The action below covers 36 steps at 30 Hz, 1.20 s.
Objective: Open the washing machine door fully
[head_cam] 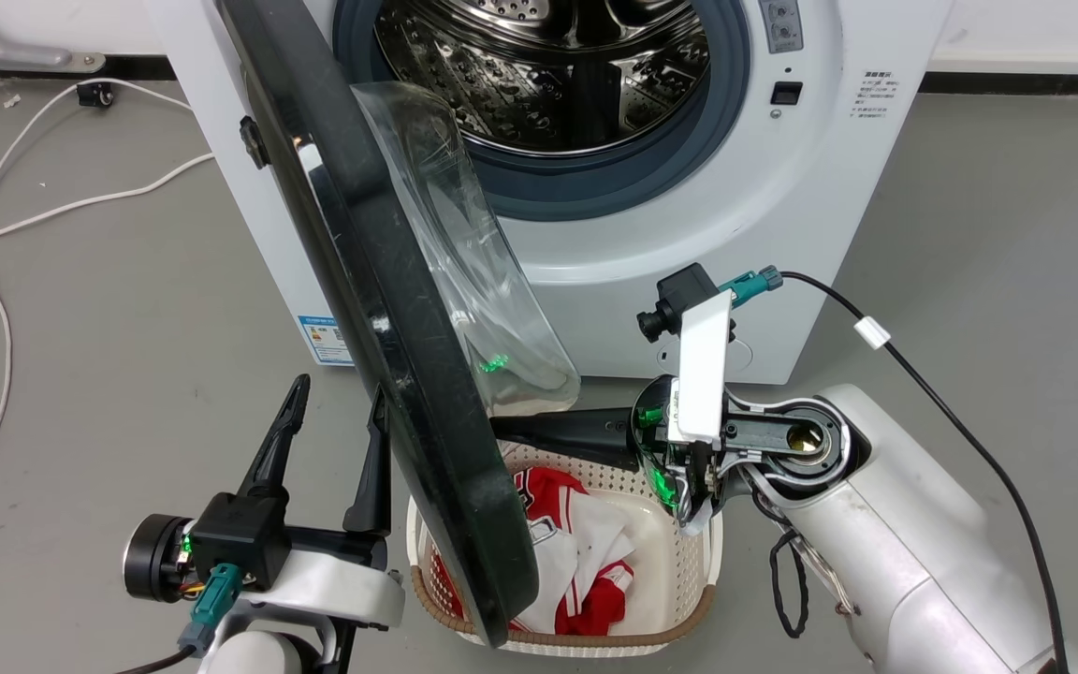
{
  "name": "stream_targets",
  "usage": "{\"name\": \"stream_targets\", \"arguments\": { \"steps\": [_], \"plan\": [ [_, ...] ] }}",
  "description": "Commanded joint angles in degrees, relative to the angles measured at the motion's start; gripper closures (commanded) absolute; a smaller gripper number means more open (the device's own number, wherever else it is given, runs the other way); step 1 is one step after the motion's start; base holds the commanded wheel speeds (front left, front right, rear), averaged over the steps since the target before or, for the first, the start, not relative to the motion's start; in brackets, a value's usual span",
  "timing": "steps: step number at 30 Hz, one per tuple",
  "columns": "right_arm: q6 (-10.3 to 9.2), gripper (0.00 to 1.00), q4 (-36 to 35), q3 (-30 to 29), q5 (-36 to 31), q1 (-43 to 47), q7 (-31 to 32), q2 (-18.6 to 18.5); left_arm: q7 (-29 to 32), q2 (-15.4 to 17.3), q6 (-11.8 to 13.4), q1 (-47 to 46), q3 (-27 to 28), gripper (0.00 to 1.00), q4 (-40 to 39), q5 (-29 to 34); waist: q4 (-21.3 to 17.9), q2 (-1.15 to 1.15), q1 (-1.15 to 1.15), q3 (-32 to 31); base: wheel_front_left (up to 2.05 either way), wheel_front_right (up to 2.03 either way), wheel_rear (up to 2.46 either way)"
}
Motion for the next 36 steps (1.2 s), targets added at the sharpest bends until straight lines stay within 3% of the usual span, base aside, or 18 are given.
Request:
{"name": "stream_targets", "arguments": {
  "steps": [1, 6, 14, 20, 22, 23, 30, 36],
  "plan": [
    [0.00, 1.00, -0.4, 0.3, 0.5, 0.9, -0.8, 0.5, -0.1, -0.1, 0.3, 0.4, -0.1, 0.00, -0.2, -0.2, 0.1, 0.00, 0.01, 0.0, 0.00, 0.00, 0.00],
    [0.00, 1.00, -1.0, -1.4, 1.2, 1.7, -6.7, -0.3, -0.1, -0.1, 0.4, 0.5, -0.1, 0.00, -0.3, -0.4, 0.1, 0.00, 0.01, 0.2, 0.00, 0.00, 0.00],
    [0.00, 1.00, -3.6, -10.2, 3.1, 5.1, -24.9, -2.0, -0.1, 0.0, 1.0, 0.8, 0.2, 0.00, -0.3, -1.0, -0.6, 0.00, 0.01, 0.0, 0.00, 0.00, 0.00],
    [0.00, 1.00, -8.1, -15.6, 4.8, 11.1, -34.9, -4.5, -0.1, 0.0, 1.0, 1.4, 1.0, 0.00, -0.1, -1.1, -1.5, 0.00, 0.01, -0.7, 0.00, 0.00, 0.00],
    [0.00, 0.44, -10.3, -17.0, 4.3, 13.4, -38.4, -5.6, -0.1, -0.1, 1.0, 1.7, 1.3, 0.00, -0.1, -1.0, -2.0, 0.00, 0.01, -0.8, 0.00, 0.00, 0.00],
    [0.00, 0.01, -11.4, -17.6, 4.0, 14.8, -40.1, -5.9, -0.1, -0.1, 1.0, 1.9, 1.4, 0.00, 0.0, -1.0, -2.2, 0.00, 0.01, -0.9, 0.00, 0.00, 0.00],
    [0.00, 0.00, -17.6, -19.4, -3.9, 23.2, -54.6, -9.2, -0.1, -0.1, 0.7, 2.1, 2.4, 0.00, 0.2, -0.9, -3.2, 0.00, 0.01, -1.2, 0.00, 0.00, 0.00],
    [0.00, 0.00, -18.4, -20.1, -20.9, 26.6, -63.8, -13.4, -0.1, 0.0, 0.8, 2.3, 3.2, 0.00, 0.4, -0.7, -3.7, 0.00, 0.01, -1.5, 0.00, 0.00, 0.00]
  ]
}}
